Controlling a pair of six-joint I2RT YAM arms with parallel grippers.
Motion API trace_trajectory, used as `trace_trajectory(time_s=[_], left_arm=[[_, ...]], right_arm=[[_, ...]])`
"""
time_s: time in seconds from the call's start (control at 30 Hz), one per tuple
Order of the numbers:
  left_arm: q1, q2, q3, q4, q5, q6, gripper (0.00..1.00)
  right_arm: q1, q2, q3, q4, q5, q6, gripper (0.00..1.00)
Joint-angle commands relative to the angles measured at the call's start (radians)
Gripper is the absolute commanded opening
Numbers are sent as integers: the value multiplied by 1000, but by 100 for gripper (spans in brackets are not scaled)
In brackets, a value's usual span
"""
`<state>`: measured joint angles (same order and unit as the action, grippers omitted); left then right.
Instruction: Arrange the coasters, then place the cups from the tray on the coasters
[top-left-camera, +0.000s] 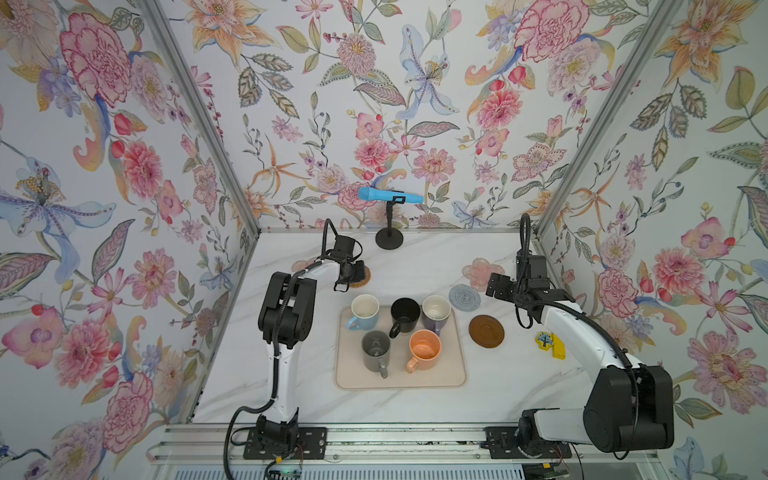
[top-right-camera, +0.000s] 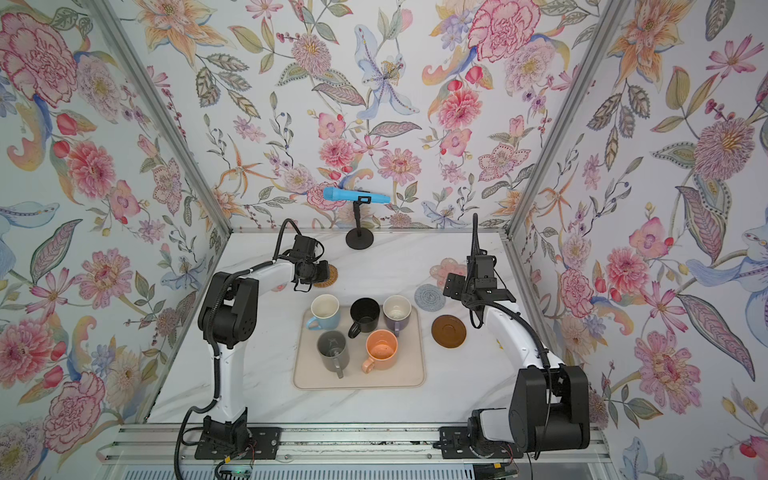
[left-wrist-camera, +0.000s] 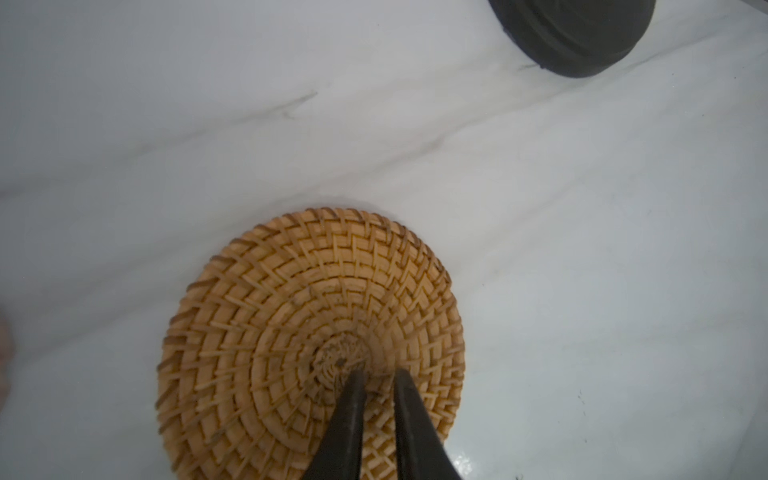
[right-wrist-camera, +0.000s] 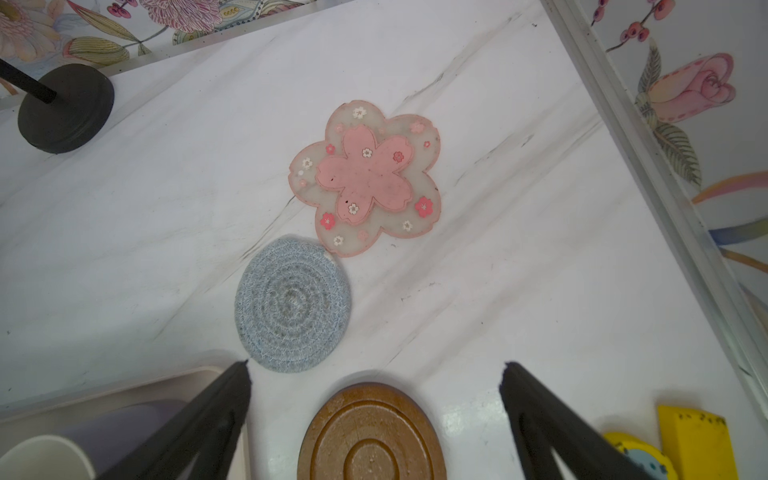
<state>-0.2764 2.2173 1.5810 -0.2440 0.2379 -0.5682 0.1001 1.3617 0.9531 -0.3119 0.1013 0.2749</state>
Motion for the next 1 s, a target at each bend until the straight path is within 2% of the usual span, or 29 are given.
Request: trace_trajectory(time_s=[0.0, 0.23, 0.37, 0.47, 0.63, 0.8, 0.97], left_arm=[[-9, 71, 9, -57, 20, -19, 19], [-10, 26, -10, -64, -1, -11, 19], [-10, -58, -42, -19, -16, -9, 19], [-9, -127, -33, -6, -11, -3, 28], [-11, -228, -17, -23, -15, 3, 41], [-10, -316, -22, -68, -20, 28, 42], [-10, -411, -71, -106, -42, 55, 42]], right_arm=[[12, 20, 0, -20, 6, 12, 95], [22, 55, 22, -24, 15, 19, 95], [34, 76, 28, -25, 17, 23, 95], [42, 83, 30, -25, 23, 18, 94], [55, 71, 33, -24, 14, -5, 83], [58, 69, 37, -23, 13, -18, 70], [61, 77, 33, -18, -5, -14, 67]])
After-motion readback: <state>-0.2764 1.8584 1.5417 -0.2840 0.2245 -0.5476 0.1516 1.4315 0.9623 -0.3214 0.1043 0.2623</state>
